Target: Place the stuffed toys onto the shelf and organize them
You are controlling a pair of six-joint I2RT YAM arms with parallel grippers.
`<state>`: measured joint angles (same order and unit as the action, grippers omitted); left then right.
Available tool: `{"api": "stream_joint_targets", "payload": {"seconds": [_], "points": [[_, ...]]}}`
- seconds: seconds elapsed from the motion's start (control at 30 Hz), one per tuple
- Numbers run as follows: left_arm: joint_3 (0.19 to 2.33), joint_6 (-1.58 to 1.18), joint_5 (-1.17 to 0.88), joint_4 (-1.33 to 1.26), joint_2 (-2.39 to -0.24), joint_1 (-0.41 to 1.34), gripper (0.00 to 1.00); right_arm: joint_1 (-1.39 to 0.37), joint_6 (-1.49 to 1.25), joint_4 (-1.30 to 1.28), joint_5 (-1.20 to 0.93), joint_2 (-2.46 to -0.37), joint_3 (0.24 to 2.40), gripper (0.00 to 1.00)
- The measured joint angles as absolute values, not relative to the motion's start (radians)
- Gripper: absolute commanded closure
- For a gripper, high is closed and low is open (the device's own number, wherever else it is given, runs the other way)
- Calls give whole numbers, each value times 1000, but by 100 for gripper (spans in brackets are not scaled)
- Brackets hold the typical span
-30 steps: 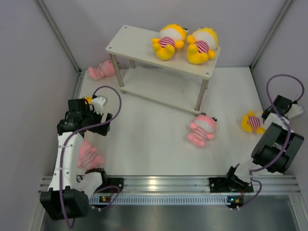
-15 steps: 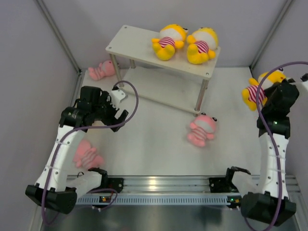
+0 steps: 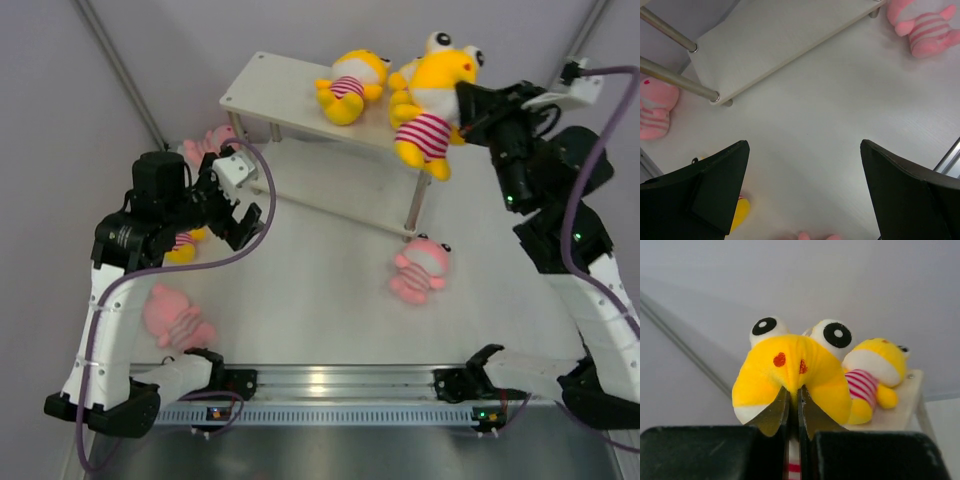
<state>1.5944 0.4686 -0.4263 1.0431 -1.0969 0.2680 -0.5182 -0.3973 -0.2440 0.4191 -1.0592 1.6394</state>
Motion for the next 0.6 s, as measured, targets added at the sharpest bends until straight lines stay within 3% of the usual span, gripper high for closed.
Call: {"api": "stream_joint_targets", "payload": {"seconds": [0.2, 0.4, 0.6], "points": [[1621, 468, -457, 1048, -1113, 281, 1, -768, -348, -213, 429, -1380, 1825, 100], [1635, 471, -453, 1047, -1113, 283, 1, -882, -340, -220, 414, -1643, 1956, 100], [1638, 456, -414, 1012, -1108, 283, 1, -950, -348, -223, 395, -1762, 2052, 100]]}}
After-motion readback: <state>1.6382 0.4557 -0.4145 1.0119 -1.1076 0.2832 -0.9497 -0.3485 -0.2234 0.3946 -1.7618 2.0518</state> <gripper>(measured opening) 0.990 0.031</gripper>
